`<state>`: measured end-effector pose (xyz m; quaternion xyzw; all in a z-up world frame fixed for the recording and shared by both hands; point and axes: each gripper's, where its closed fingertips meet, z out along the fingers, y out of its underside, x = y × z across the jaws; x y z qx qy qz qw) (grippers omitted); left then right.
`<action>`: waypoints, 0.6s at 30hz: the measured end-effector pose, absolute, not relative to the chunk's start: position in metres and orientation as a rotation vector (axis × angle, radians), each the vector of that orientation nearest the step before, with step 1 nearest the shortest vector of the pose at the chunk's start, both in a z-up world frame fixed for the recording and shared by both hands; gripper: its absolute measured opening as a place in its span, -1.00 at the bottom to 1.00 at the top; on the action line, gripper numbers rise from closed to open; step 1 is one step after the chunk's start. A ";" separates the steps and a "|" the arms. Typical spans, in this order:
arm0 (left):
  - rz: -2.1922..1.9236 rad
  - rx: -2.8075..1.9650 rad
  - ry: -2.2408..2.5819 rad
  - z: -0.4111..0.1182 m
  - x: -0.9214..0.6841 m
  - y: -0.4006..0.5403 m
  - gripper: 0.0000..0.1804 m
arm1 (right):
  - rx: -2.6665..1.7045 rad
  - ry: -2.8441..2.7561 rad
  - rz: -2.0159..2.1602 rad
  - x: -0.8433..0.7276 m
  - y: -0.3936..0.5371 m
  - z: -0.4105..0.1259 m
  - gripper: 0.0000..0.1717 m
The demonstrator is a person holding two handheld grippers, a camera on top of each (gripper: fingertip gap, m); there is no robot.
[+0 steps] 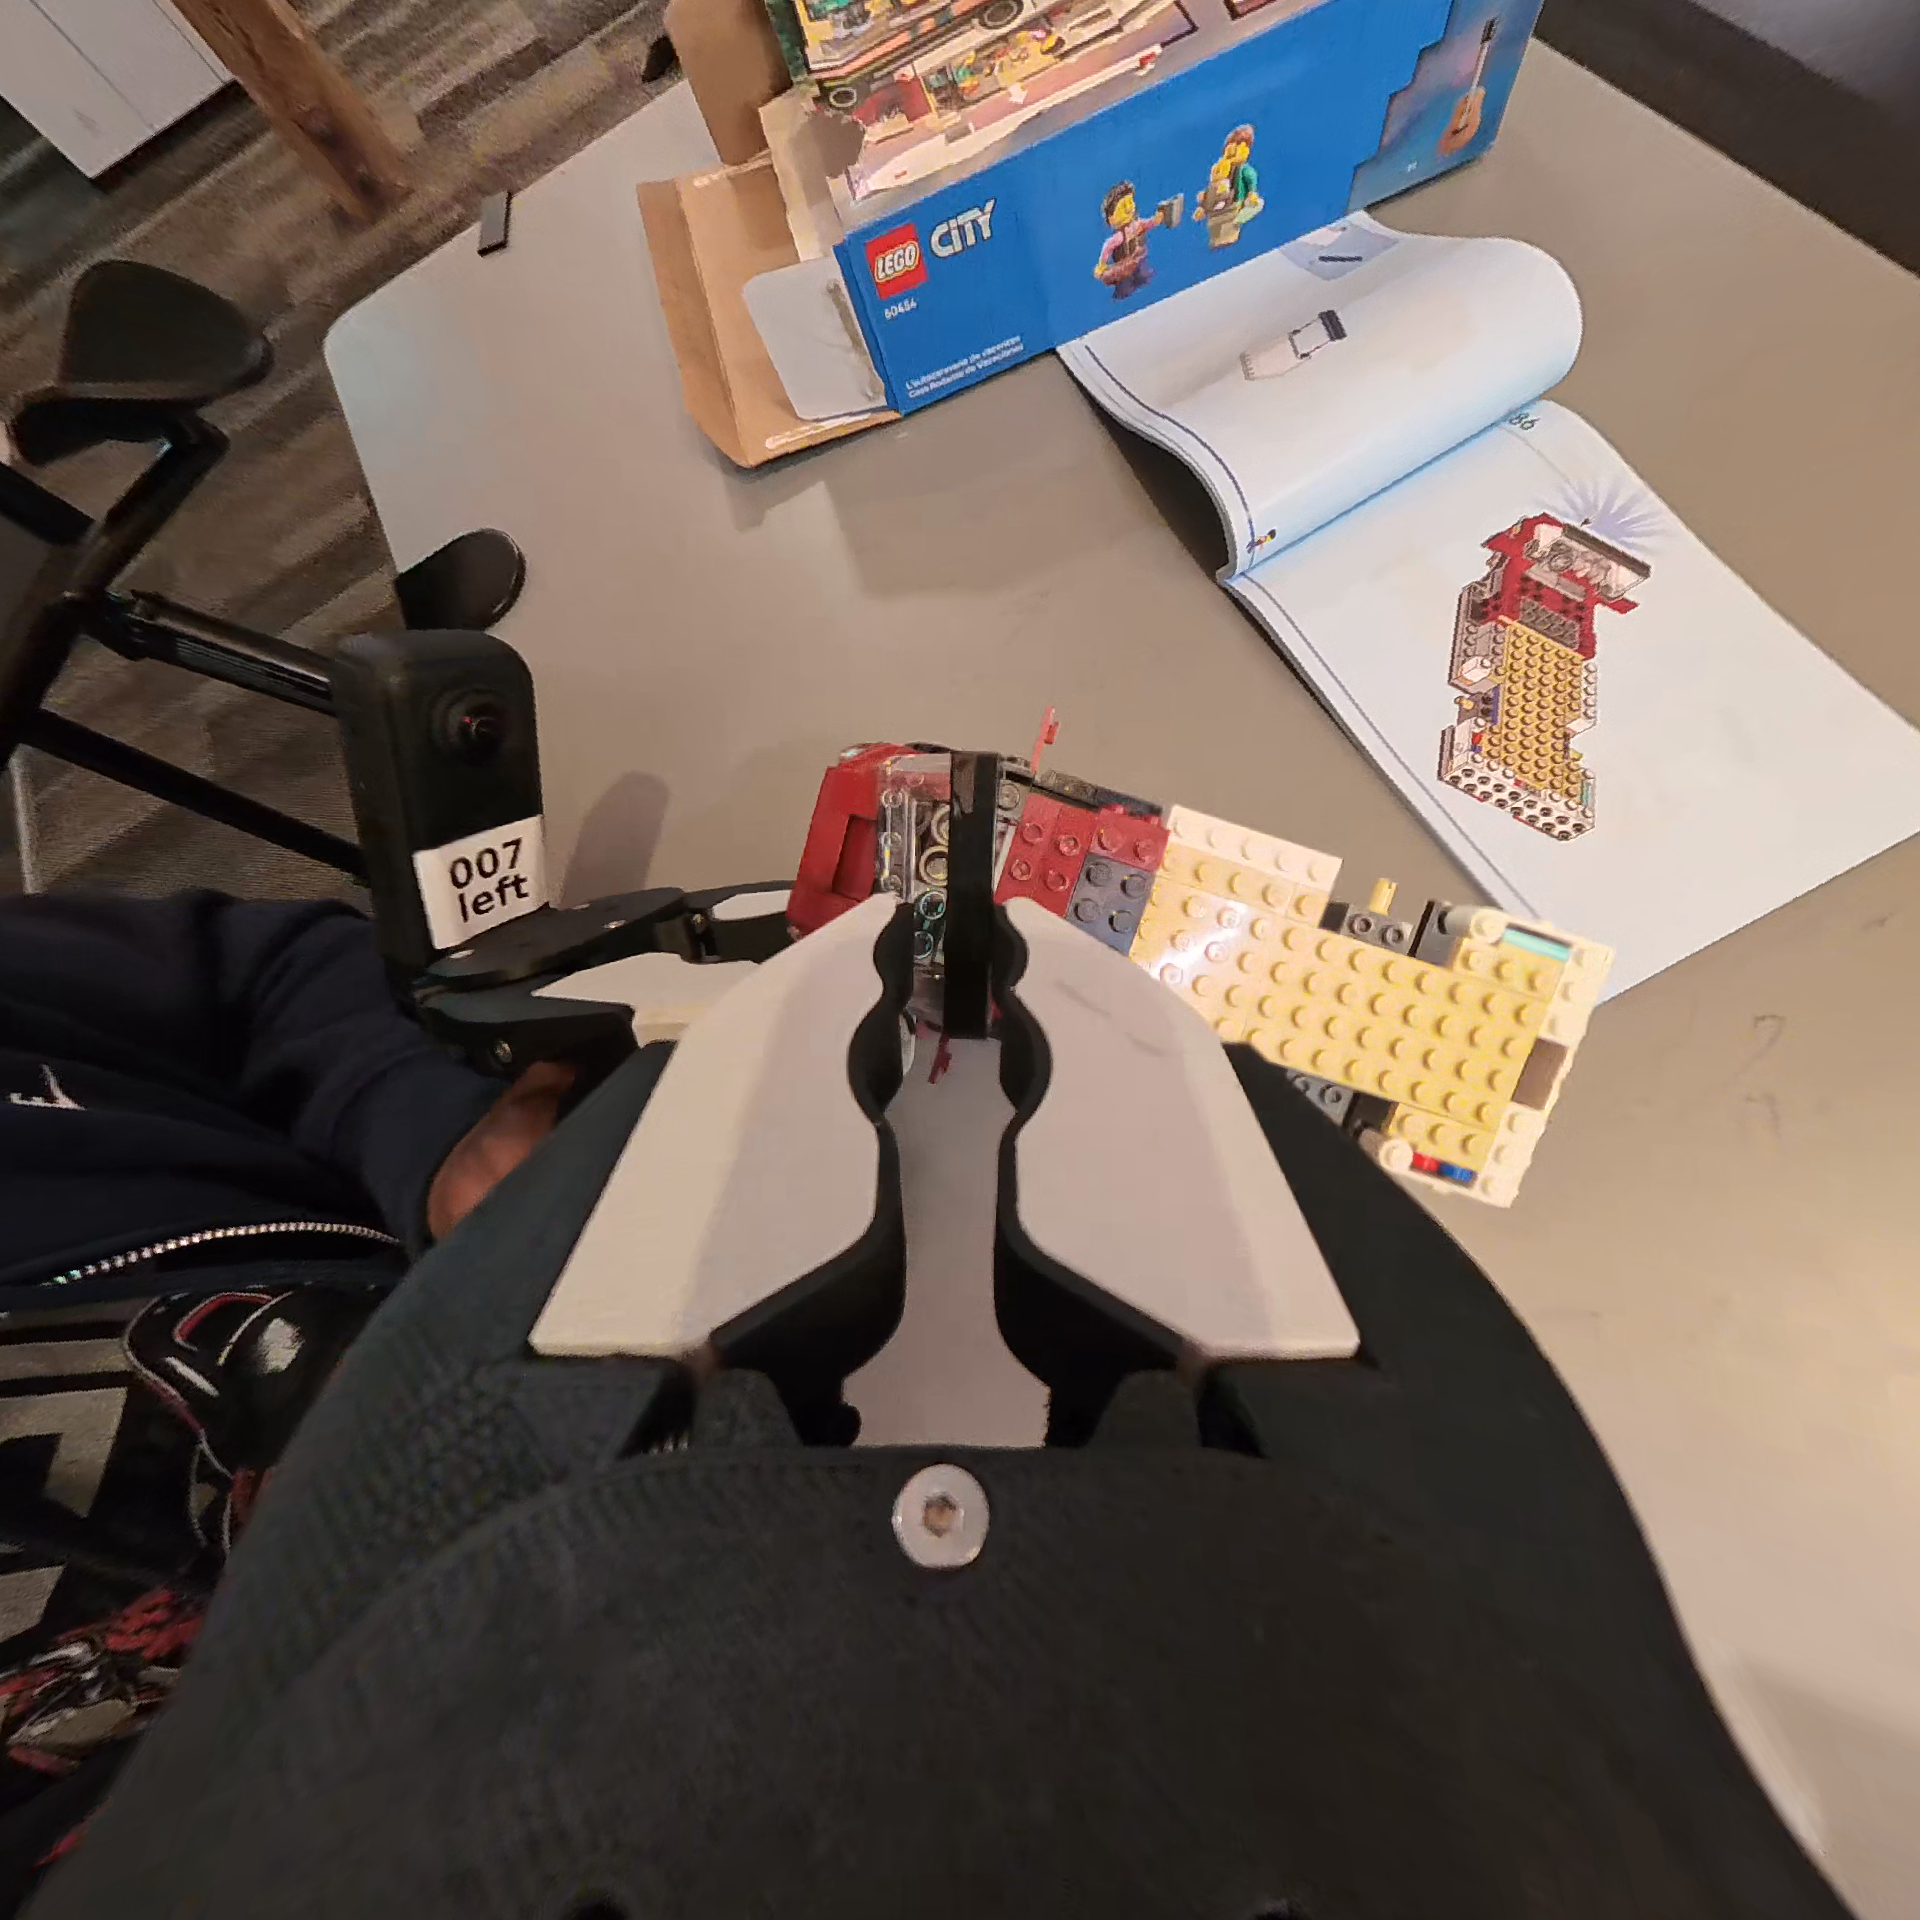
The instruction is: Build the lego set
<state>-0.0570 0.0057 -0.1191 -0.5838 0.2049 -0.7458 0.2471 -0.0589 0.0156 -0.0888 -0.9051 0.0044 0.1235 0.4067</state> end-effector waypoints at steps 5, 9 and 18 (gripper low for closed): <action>-2.068 -1.704 0.547 -0.129 -0.052 0.009 -0.53 | -2.298 0.057 0.351 -0.048 0.019 -0.097 -0.84; -2.120 -1.816 0.534 -0.139 -0.047 0.012 -0.51 | -2.313 0.114 0.413 -0.038 0.024 -0.110 -0.83; -2.266 -2.034 0.473 -0.159 -0.035 0.007 -0.45 | -2.311 0.228 0.517 -0.029 0.025 -0.137 -0.83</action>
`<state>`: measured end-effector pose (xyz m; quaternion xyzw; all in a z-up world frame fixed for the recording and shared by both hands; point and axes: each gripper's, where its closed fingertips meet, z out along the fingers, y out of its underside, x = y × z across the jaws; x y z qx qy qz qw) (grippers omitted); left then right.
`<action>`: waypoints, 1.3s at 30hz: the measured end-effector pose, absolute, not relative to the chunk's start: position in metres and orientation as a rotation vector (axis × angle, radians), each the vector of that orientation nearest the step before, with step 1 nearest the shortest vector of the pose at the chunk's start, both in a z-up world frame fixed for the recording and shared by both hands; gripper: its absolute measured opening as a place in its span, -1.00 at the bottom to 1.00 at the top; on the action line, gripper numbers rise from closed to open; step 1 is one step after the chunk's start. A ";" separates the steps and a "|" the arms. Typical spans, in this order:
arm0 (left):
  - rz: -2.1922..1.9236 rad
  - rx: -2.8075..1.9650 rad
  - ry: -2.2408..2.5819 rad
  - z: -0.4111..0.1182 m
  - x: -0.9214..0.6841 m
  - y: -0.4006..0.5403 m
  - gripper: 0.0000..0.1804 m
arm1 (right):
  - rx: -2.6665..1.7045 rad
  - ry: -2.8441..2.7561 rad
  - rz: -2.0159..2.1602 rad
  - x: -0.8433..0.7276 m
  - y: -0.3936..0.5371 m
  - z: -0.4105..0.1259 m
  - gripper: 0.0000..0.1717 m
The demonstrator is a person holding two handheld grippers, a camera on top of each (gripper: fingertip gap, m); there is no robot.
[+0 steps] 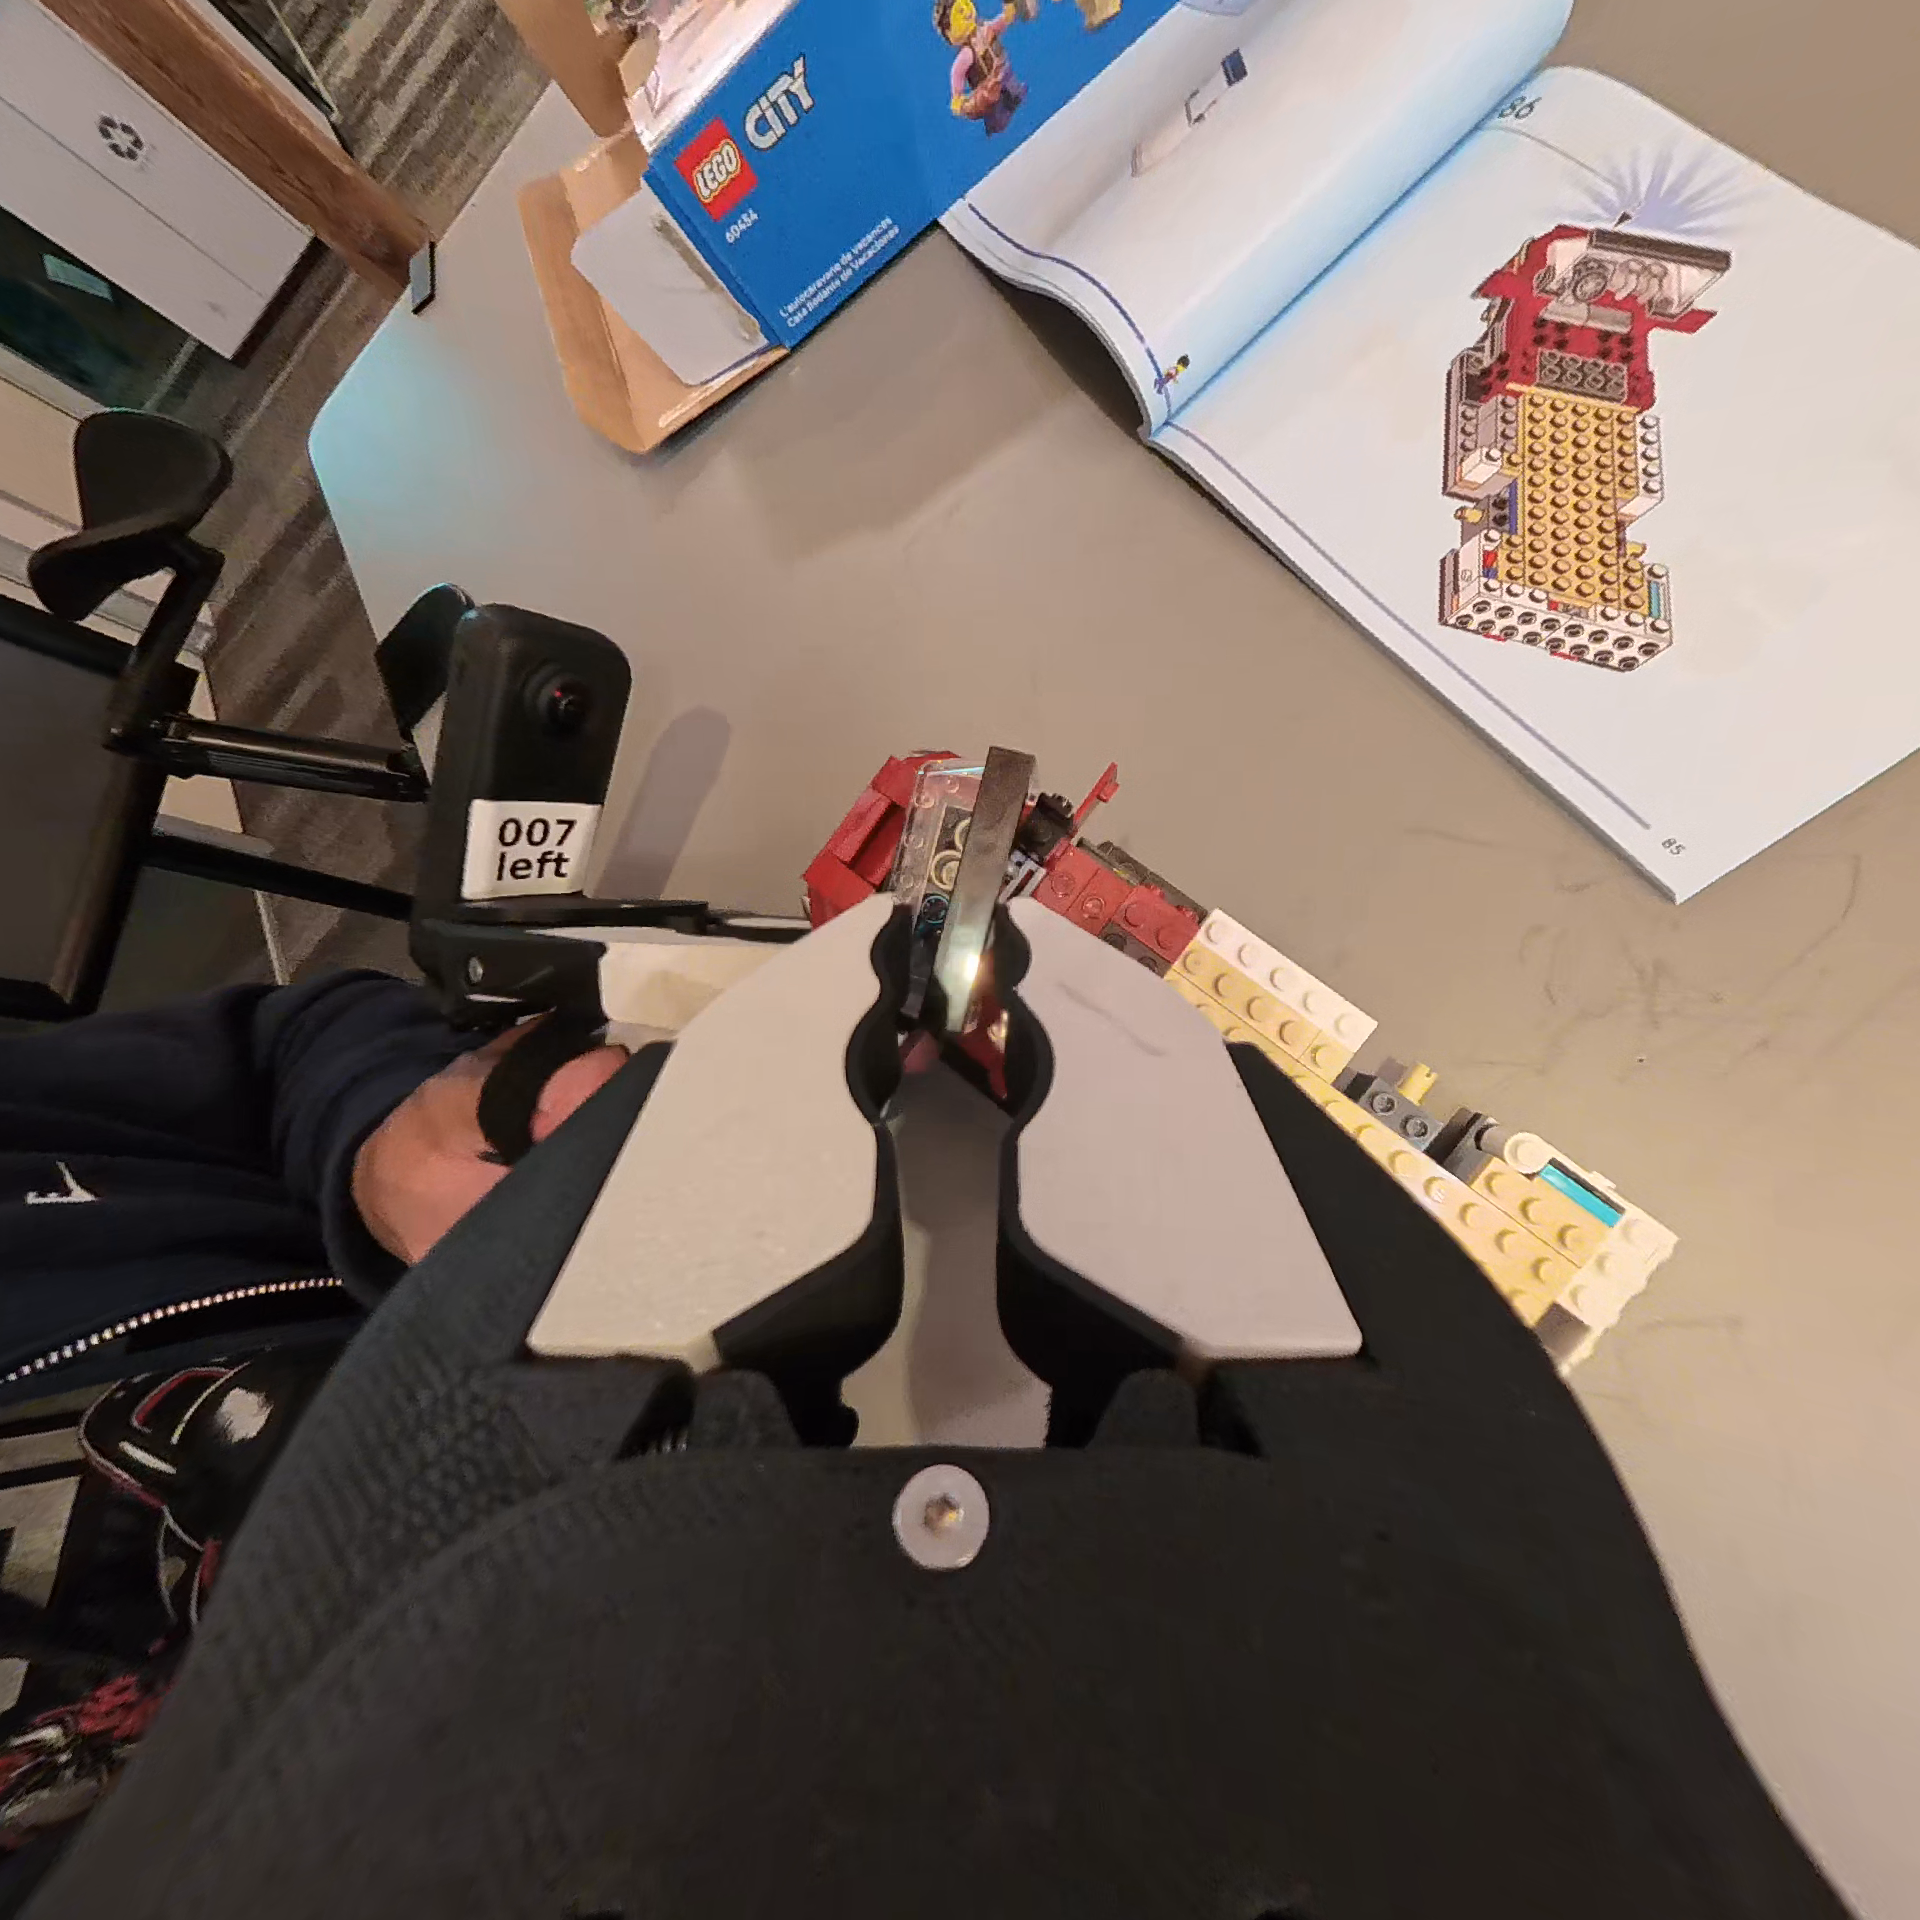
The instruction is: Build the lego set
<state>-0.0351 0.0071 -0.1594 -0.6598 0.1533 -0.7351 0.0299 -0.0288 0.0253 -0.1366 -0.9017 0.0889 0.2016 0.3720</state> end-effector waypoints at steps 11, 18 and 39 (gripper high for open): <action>-2.334 -1.920 0.356 -0.149 -0.039 0.012 -0.43 | -2.245 0.298 0.540 -0.037 0.025 -0.135 -0.70; -2.374 -1.903 0.324 -0.147 -0.040 0.014 -0.51 | -2.203 0.257 0.546 -0.038 0.025 -0.137 -0.67; -1.959 -1.628 0.952 -0.125 -0.079 0.032 -0.40 | -2.197 -1.000 -0.449 -0.021 0.009 -0.172 -0.27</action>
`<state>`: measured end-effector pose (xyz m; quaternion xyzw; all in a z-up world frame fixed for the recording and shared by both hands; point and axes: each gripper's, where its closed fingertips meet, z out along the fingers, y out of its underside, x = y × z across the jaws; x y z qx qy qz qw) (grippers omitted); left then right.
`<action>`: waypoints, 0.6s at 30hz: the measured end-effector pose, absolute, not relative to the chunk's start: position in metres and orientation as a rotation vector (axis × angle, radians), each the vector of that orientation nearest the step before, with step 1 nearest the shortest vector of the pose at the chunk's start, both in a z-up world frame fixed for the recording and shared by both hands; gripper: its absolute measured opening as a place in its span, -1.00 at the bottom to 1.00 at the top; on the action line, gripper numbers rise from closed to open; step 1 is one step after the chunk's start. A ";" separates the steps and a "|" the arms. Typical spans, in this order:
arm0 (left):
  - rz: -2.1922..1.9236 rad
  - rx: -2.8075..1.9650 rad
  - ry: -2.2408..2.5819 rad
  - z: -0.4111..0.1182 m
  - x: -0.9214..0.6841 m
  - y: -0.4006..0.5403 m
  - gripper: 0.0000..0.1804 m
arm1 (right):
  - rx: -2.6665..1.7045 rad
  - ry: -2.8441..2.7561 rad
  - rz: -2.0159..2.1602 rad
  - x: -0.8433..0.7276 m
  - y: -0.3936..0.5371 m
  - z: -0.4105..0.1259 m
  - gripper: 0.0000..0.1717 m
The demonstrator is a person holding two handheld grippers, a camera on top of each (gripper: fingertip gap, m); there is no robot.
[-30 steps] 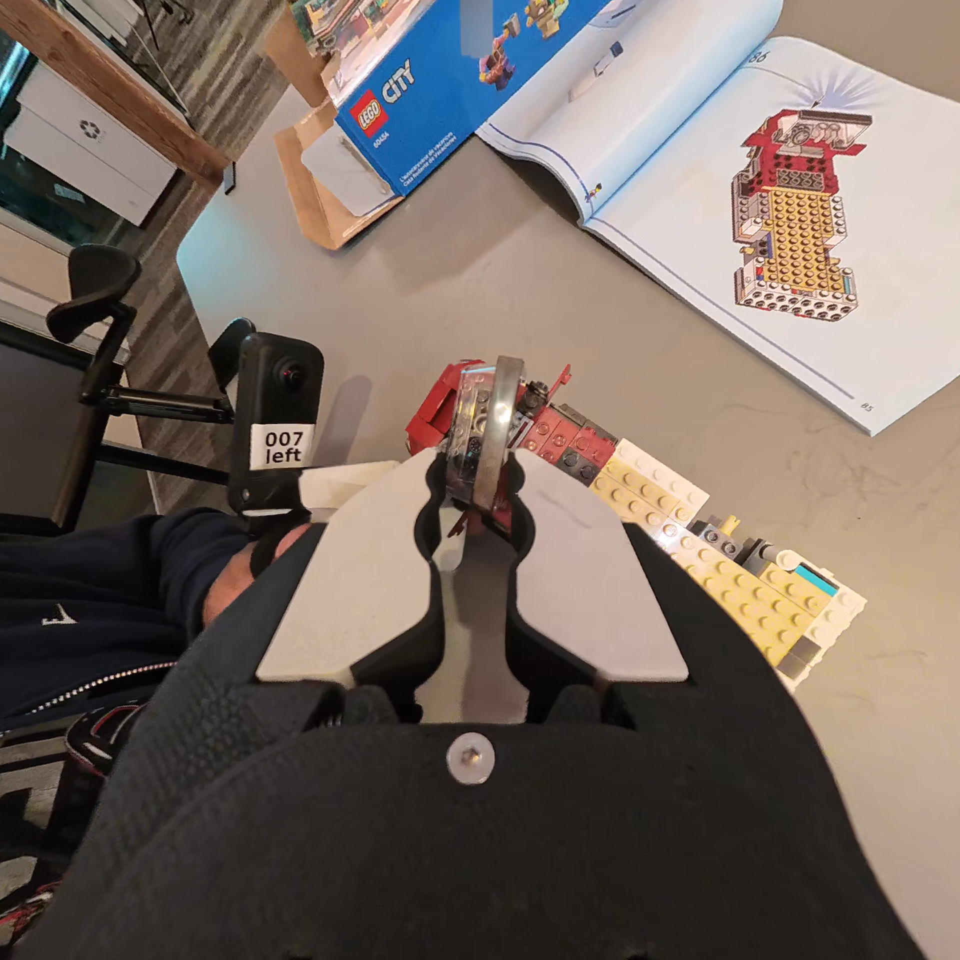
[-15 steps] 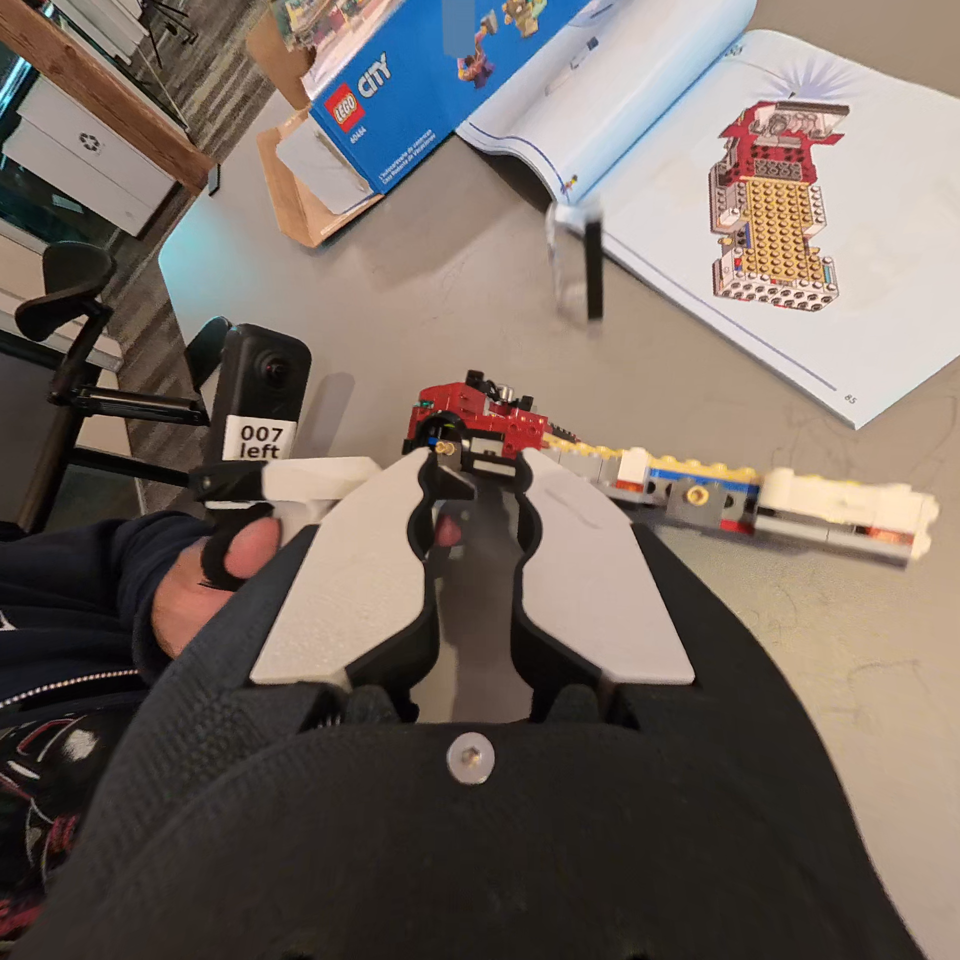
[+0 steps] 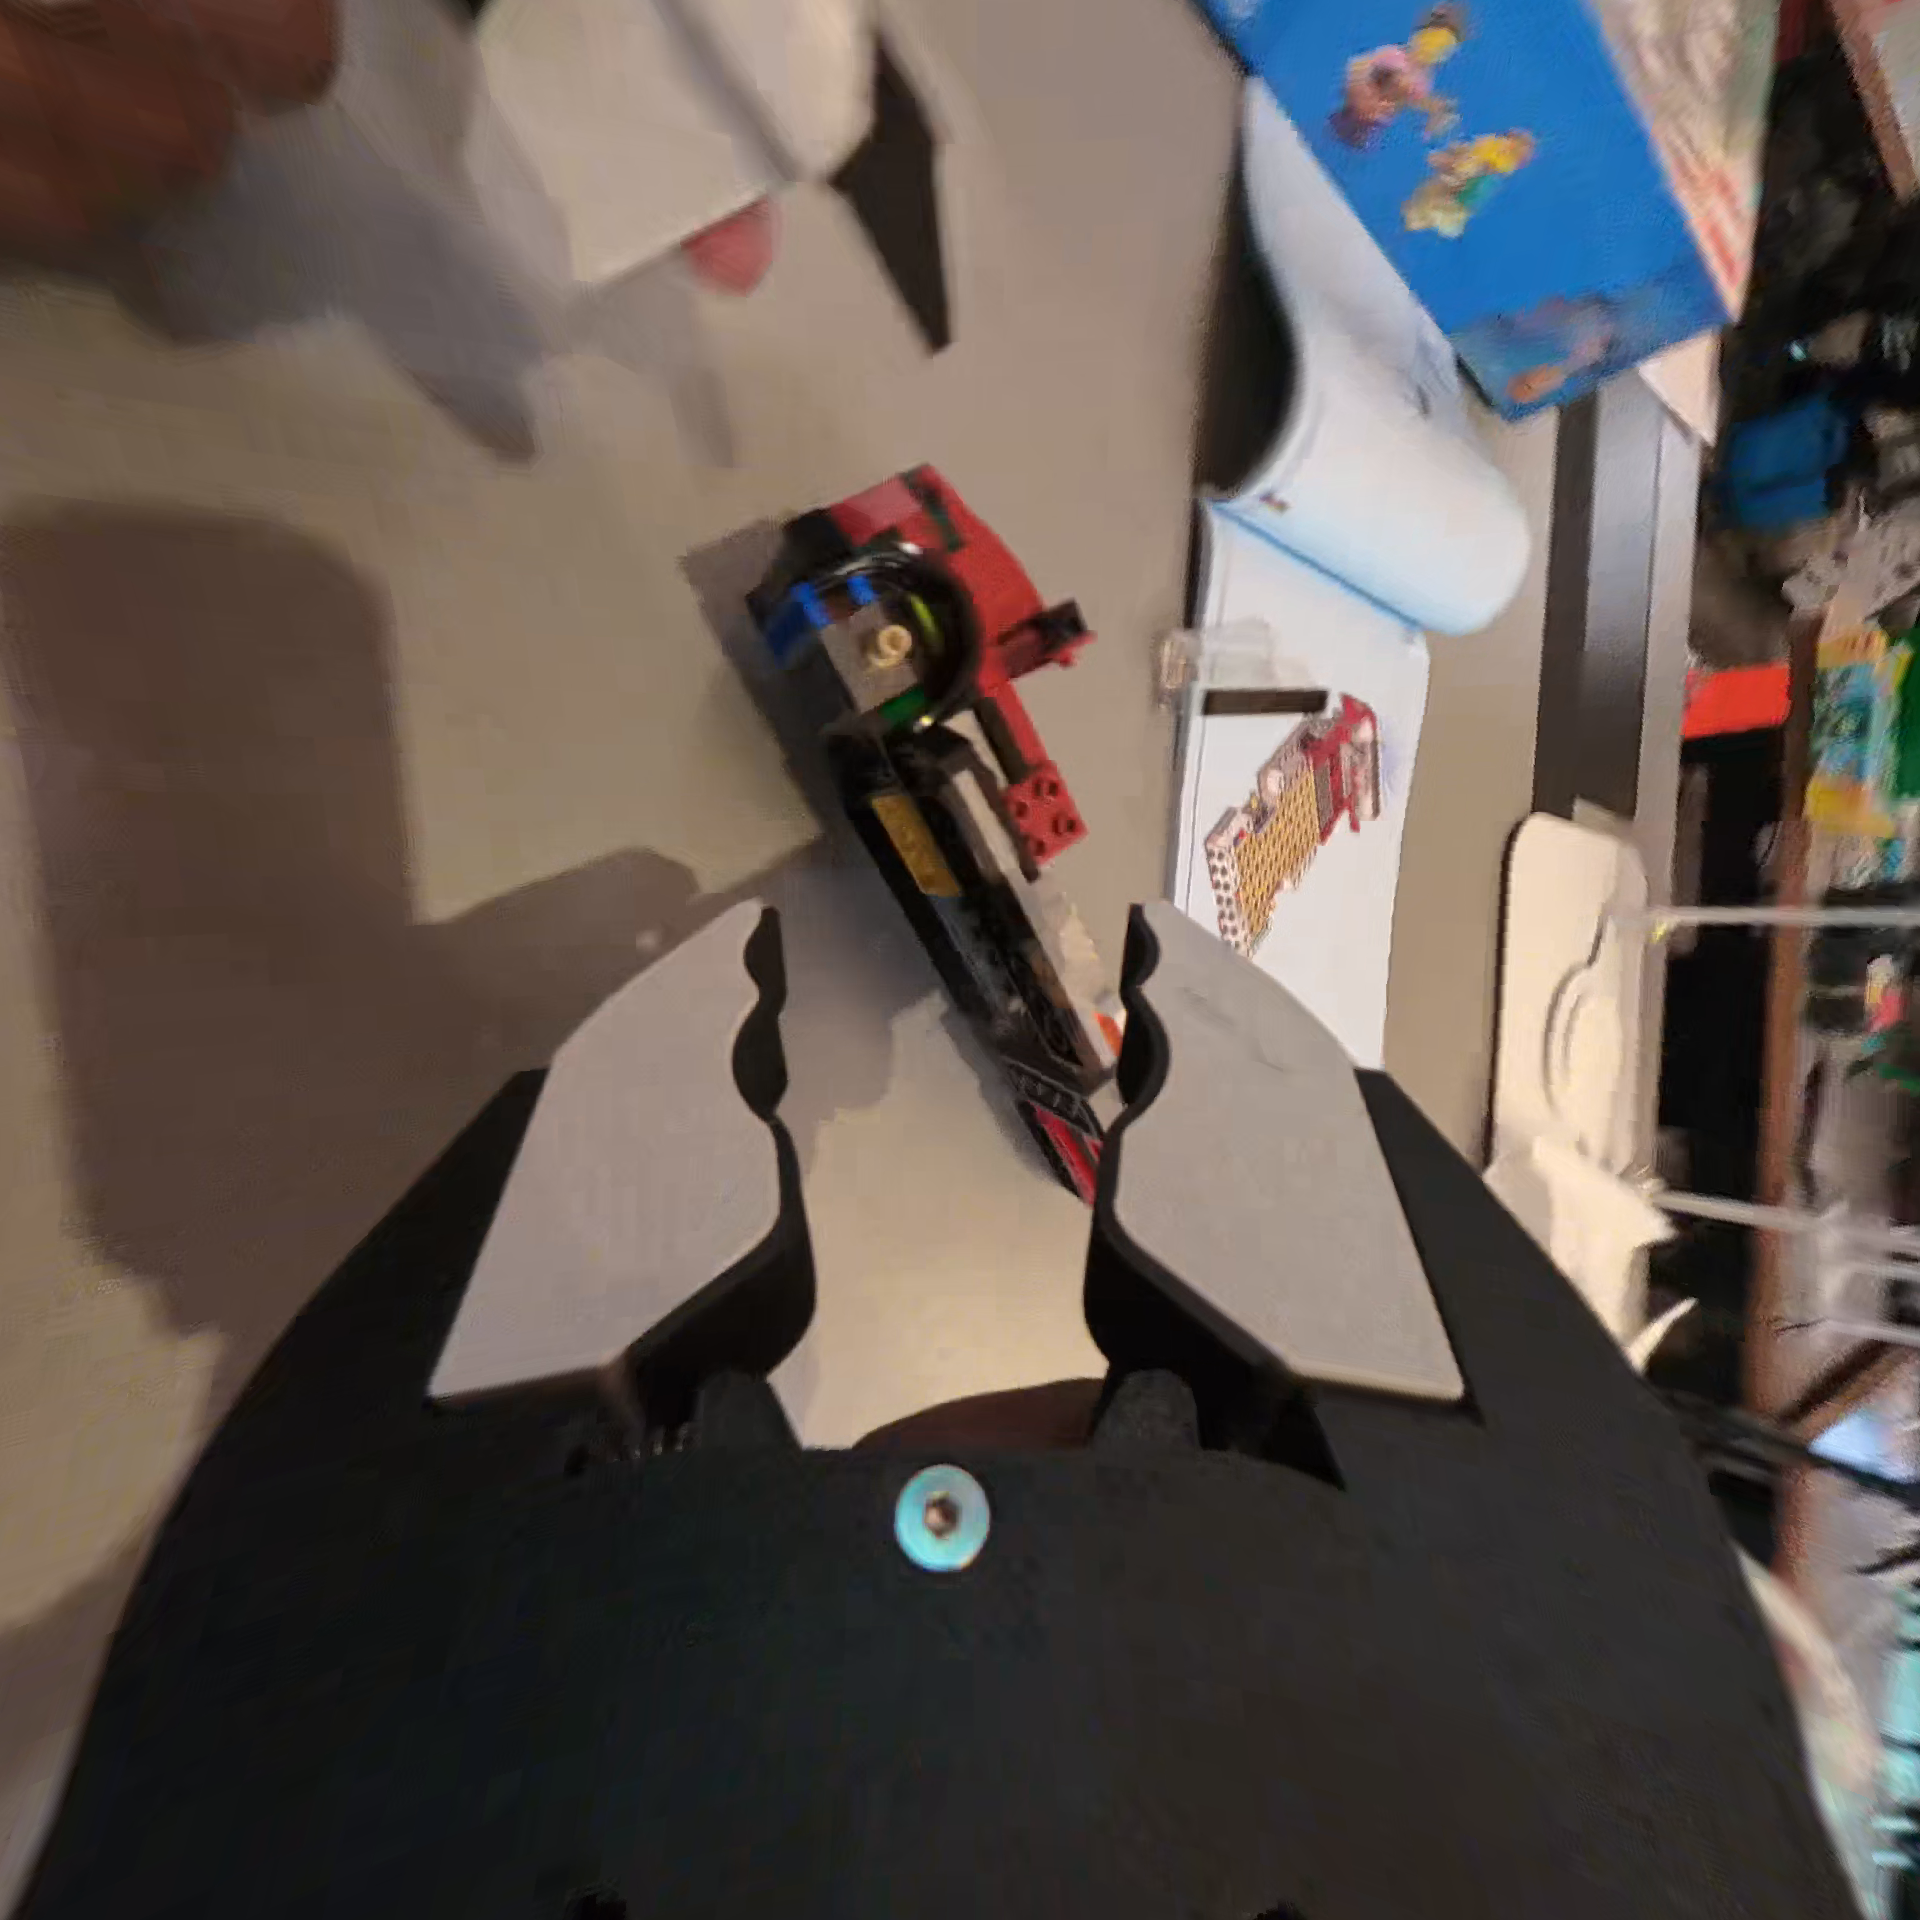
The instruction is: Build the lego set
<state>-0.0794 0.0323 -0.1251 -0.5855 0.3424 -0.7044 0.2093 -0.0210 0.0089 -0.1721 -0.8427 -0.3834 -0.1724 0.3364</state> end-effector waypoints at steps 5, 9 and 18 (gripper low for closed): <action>-1.808 -1.606 1.070 -0.133 -0.082 0.050 -0.36 | -2.161 -1.046 -0.437 -0.023 0.034 -0.177 -0.39; -1.867 -1.622 1.053 -0.133 -0.083 0.053 -0.36 | -2.165 -0.991 -0.476 -0.020 0.037 -0.184 -0.55; -1.790 -1.599 1.092 -0.133 -0.084 0.055 -0.35 | -1.966 -0.936 -0.903 -0.031 -0.001 -0.190 -0.62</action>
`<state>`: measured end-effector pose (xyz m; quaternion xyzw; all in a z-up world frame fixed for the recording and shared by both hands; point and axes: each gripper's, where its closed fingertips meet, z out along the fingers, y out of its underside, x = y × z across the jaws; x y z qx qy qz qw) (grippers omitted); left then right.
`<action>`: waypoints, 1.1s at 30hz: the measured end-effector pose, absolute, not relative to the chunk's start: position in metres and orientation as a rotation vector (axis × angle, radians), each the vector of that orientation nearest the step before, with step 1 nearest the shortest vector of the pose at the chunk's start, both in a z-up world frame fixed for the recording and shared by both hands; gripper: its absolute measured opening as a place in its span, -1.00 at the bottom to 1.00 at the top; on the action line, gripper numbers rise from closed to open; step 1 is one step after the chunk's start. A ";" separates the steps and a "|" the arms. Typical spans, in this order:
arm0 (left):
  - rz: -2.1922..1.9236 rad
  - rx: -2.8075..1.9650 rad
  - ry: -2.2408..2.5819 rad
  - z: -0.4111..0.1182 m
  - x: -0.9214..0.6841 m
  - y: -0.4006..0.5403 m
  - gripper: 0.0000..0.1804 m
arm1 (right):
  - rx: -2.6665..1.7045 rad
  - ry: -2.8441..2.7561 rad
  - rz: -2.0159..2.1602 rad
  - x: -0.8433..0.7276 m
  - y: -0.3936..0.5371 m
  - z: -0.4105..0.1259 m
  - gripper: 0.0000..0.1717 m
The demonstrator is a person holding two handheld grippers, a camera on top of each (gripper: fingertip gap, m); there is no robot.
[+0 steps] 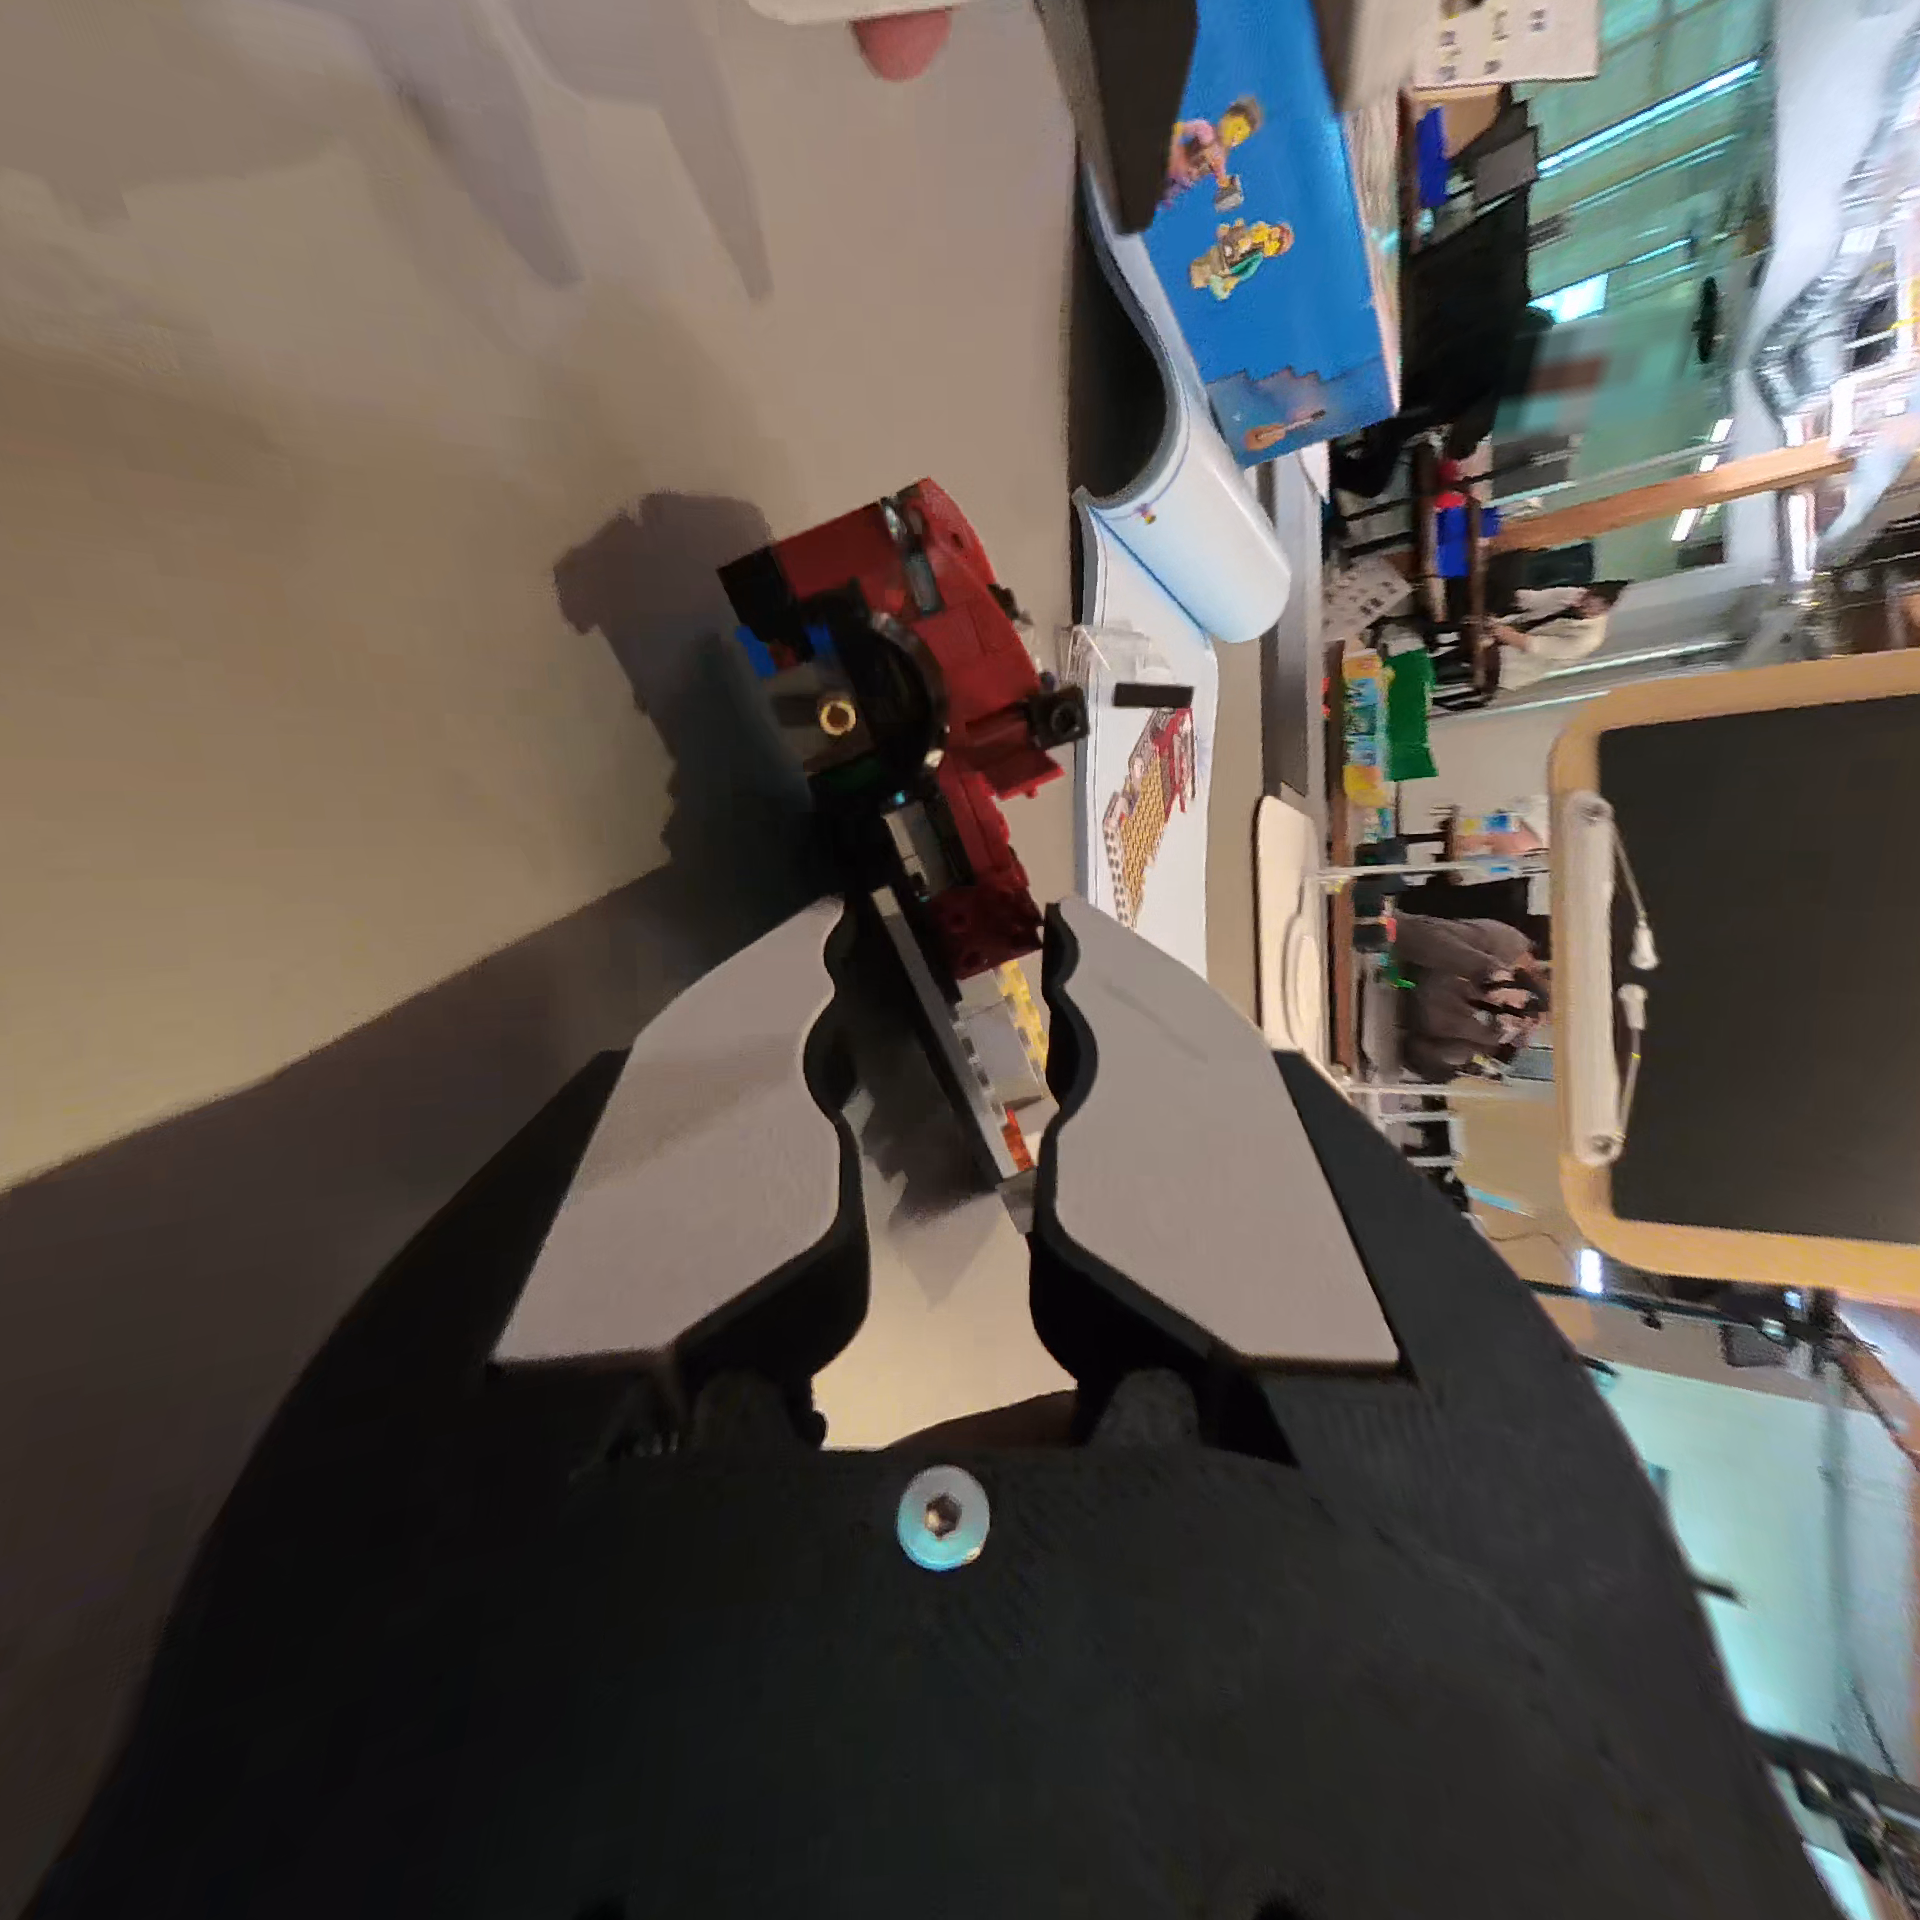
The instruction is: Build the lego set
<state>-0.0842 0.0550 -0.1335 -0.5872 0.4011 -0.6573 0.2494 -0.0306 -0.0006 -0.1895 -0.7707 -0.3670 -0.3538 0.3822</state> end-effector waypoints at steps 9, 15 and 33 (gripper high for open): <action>-1.755 -1.597 1.141 -0.135 -0.085 0.049 -0.35 | -2.041 -1.015 -0.915 -0.041 -0.028 -0.207 -0.54; -1.684 -1.568 1.272 -0.137 -0.081 0.049 -0.32 | -2.104 -0.957 -0.662 -0.051 -0.045 -0.191 -0.49; -1.915 -0.668 2.438 -0.152 -0.051 0.018 -0.42 | -2.190 -0.288 -0.198 -0.066 -0.029 -0.199 -0.62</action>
